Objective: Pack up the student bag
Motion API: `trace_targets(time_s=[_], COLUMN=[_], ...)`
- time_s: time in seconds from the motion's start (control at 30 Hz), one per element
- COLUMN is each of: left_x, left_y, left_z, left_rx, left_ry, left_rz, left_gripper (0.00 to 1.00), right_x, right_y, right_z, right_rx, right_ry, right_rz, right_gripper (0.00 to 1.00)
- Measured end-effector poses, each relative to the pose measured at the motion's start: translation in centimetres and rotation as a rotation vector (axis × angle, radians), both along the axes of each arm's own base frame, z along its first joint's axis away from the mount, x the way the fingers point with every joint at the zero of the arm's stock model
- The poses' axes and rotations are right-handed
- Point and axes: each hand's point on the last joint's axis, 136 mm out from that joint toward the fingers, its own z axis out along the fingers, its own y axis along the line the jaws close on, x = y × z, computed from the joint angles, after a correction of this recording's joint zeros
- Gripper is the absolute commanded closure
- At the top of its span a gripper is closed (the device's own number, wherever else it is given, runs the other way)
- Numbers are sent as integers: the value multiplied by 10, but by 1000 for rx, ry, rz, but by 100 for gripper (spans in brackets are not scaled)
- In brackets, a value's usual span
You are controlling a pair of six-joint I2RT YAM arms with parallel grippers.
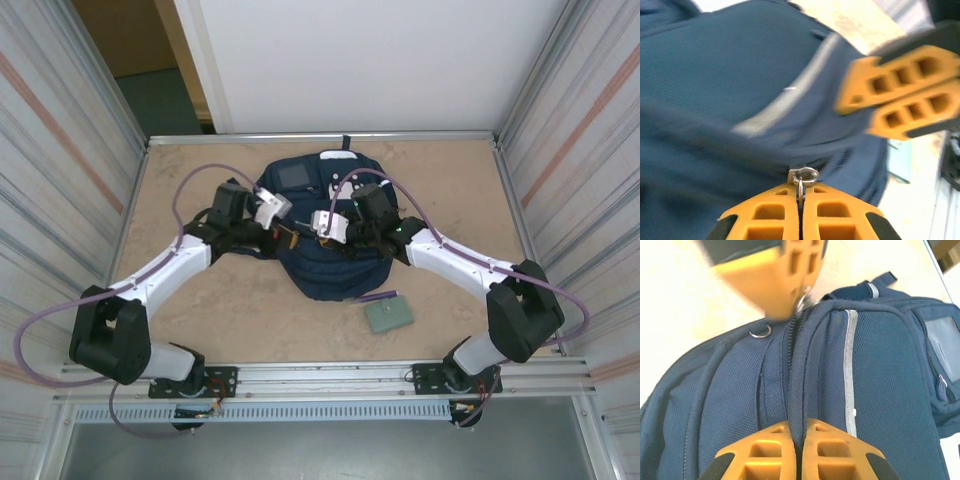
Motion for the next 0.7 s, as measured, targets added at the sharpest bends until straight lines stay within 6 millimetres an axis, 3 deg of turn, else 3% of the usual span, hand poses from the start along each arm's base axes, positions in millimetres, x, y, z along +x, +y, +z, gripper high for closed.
trace_targets(time_s=[0.17, 0.33, 0.57, 0.7], left_x=[10, 18, 36, 54], left_y=[33, 35, 44, 70], left_z=[-5, -10, -41, -39], left_rx=[-2, 20, 142, 242], left_ry=[61, 115, 127, 2], left_rz=[78, 82, 118, 204], left_gripper=[100, 100, 62, 44], right_x=[-5, -6, -4, -3], right_y=[11, 15, 20, 18], right_z=[16, 19, 4, 12], right_rx=[38, 9, -54, -39], right_ry=[-34, -46, -10, 13], right_rz=[88, 137, 157, 154], right_gripper=[100, 100, 100, 99])
